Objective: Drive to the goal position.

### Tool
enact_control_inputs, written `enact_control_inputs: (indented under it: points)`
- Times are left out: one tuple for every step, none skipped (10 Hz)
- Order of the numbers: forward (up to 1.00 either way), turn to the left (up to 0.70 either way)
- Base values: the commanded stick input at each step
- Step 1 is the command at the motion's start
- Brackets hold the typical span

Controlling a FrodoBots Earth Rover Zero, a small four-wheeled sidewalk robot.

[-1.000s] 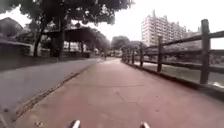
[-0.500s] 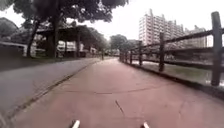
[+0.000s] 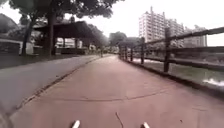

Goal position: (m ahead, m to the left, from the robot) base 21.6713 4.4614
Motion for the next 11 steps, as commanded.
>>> enact_control_inputs:
  points:
    - [0.70, 0.00]
    - [0.70, 0.00]
    - [0.70, 0.00]
    - [0.70, 0.00]
    - [0.70, 0.00]
    - [0.70, 0.00]
    - [0.70, 0.00]
    - [0.70, 0.00]
    - [0.70, 0.00]
    - [0.70, 0.00]
    - [0.70, 0.00]
